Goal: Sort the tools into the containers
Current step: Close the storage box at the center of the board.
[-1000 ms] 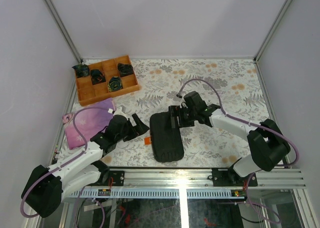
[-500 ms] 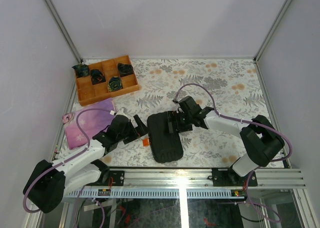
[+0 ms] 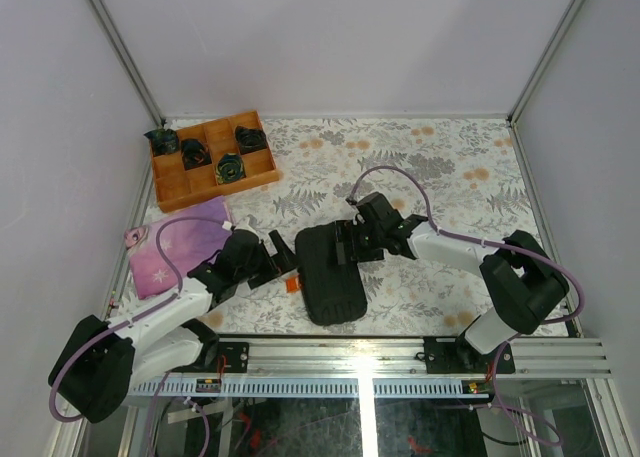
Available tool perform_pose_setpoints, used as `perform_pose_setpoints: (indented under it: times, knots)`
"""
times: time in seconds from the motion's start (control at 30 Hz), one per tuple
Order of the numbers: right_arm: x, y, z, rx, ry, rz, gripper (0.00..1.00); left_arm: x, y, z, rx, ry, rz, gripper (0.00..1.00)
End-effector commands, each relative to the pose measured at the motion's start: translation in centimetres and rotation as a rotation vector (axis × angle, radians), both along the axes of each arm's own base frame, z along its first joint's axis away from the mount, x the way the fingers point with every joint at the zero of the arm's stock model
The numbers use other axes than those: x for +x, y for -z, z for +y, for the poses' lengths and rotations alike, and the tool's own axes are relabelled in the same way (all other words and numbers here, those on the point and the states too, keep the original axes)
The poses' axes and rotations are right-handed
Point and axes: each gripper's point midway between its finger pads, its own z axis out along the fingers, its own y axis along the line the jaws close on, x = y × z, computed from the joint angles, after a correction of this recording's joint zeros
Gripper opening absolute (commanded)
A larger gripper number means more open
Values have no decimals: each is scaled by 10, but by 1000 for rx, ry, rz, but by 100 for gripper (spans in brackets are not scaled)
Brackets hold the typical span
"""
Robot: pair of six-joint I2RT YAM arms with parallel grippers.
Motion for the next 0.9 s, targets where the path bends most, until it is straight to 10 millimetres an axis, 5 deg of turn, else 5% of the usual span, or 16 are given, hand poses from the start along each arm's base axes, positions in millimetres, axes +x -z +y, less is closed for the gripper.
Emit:
perform_pose_setpoints:
  times: [0.0,0.2,0.43,0.87]
  knots:
    - [20,39,-65,-267,112,-26,91,20,-15,5,12,-33,-52,100]
    - [35,35,-80,-250,128,-30,89,28,-18,9,-28,-37,-51,100]
    - [33,35,-73,-215,92,-28,85,26,-20,-16,-150,38,-36,100]
    - [27,36,-68,-180,80,-9,66,26,2,-25,-189,60,-9,64]
